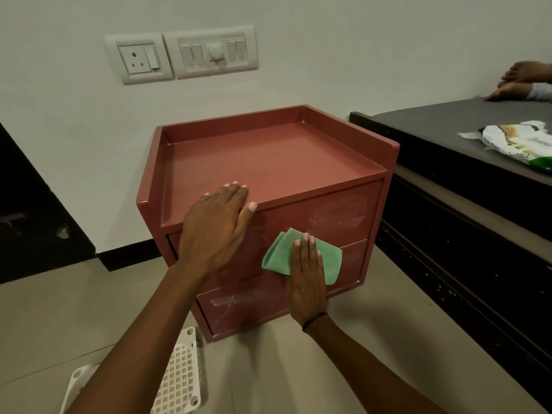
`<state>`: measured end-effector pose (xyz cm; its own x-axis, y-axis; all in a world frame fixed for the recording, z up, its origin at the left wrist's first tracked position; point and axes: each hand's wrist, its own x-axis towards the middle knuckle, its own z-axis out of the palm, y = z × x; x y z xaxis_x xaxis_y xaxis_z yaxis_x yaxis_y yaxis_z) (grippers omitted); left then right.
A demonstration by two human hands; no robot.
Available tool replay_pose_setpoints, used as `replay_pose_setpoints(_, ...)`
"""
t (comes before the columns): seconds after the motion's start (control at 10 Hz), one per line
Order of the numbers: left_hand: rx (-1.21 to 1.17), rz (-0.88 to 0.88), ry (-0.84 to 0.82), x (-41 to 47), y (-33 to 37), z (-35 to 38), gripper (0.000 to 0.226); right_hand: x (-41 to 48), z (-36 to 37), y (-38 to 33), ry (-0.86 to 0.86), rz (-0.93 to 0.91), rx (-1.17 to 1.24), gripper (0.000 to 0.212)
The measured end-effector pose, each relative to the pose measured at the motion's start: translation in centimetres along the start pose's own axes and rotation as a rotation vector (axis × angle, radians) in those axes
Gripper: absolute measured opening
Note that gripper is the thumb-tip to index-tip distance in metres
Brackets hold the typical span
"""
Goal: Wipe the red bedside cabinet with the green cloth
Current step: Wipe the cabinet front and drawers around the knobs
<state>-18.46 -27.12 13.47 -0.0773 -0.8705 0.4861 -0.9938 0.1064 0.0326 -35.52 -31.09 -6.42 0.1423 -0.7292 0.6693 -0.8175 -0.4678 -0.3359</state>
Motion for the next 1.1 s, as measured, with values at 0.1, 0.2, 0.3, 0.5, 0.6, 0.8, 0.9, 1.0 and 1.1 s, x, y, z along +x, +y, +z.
replay_pose_setpoints(0.1,-0.004,-0.009,-0.001,0.0,0.1,-0.1,0.066,0.4,0.0,-1.1,0.048,-0.012,-0.005,0.079)
replay_pose_setpoints(0.2,-0.004,-0.005,-0.005,0.0,0.0,-0.1,0.065,0.2,0.0,-1.3,0.042,-0.147,-0.086,0.076)
replay_pose_setpoints(0.3,-0.009,0.003,-0.01,0.0,-0.1,-0.2,0.068,-0.6,0.4,0.5,0.023,-0.208,-0.203,0.084)
replay_pose_setpoints(0.5,-0.018,0.006,-0.006,-0.1,-0.1,-0.2,0.071,-1.3,0.4,1.1,0.011,-0.183,-0.123,0.105)
replay_pose_setpoints(0.6,-0.018,0.004,-0.01,0.0,-0.2,-0.1,0.069,-0.4,-0.4,-0.6,0.143,0.003,0.085,0.096)
replay_pose_setpoints(0.8,-0.012,-0.003,-0.011,0.0,-0.1,-0.1,0.069,4.1,-2.4,-3.7,0.395,0.195,0.433,0.059)
replay_pose_setpoints(0.9,-0.018,-0.003,-0.011,-0.1,-0.2,-0.1,0.07,4.5,-2.7,-3.8,0.557,0.399,0.613,0.056)
replay_pose_setpoints(1.0,-0.012,0.002,-0.011,-0.1,-0.2,0.0,0.07,4.1,-2.8,-1.9,0.789,0.773,0.695,0.053)
replay_pose_setpoints(1.1,-0.01,-0.006,-0.011,-0.1,-0.2,0.1,0.068,3.8,-3.1,-0.8,0.826,0.757,0.642,0.052)
